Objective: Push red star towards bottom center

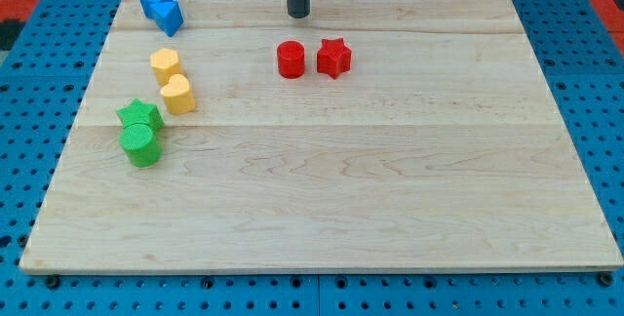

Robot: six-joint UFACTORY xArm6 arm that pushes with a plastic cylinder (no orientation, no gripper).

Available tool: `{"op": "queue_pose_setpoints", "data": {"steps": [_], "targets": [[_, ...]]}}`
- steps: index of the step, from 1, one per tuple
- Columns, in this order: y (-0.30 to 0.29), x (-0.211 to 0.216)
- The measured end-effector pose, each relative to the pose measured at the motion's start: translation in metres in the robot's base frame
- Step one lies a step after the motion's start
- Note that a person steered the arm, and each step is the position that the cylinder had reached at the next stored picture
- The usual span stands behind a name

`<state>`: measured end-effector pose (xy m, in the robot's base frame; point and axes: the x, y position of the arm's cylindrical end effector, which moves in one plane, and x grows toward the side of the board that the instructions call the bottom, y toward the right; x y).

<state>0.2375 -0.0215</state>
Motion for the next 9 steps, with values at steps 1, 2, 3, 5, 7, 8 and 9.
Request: {"op": "queue_pose_setpoints", "data": {"steps": [1,2,3,5,7,8,9], "targets": [[0.0,0.0],[0.022,0.043],[0.062,0.089],[0.088,0.146],[0.07,0.122],[0.065,0.109],[0.063,0.136]]}}
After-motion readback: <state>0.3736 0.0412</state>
